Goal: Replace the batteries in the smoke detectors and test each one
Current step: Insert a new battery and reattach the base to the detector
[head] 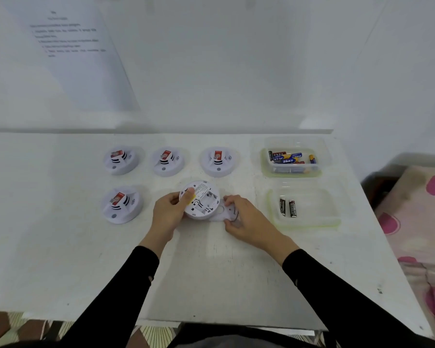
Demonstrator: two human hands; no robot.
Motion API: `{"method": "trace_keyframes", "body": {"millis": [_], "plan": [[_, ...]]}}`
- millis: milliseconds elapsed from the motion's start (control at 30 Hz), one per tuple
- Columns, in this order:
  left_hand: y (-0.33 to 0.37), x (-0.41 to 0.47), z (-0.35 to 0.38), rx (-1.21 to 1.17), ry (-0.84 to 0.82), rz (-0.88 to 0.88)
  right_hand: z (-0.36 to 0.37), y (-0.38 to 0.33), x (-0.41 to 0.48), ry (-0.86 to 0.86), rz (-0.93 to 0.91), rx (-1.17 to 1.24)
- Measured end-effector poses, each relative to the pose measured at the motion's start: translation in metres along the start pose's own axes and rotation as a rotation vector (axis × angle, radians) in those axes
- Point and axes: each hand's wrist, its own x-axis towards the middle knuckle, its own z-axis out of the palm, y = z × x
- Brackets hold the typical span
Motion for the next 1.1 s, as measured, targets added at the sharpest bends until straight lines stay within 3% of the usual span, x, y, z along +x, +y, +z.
{"method": "trace_keyframes", "body": {"millis": [300,400,567,633,733,867,1000,1100], "plan": [[0.002,0.002,-0.008,0.344,0.017,0.120,-0.006,-0.008,-0.003,-0.036,0.044,0.013],[0.018,0.008,-0.015,0.496,0.043,0.220,-0.014,-0.012,0.005,0.024,0.046,0.023],[0.067,0.037,0.016,0.423,0.015,0.394,-0.027,-0.026,0.044,0.105,0.200,0.035],[0.076,0.056,0.036,0.453,-0.096,0.394,-0.032,-0.031,0.064,0.178,0.361,0.197],[0.077,0.082,0.061,0.701,-0.239,0.301,-0.039,-0.032,0.088,0.274,0.612,0.584],[0.074,0.100,0.077,0.925,-0.322,0.265,-0.046,-0.026,0.105,0.308,0.720,0.856],[0.075,0.102,0.078,0.888,-0.311,0.319,-0.055,-0.035,0.101,0.369,0.663,0.912],[0.089,0.080,0.069,0.492,-0.439,0.296,-0.073,-0.055,0.079,0.531,0.450,0.979]]}}
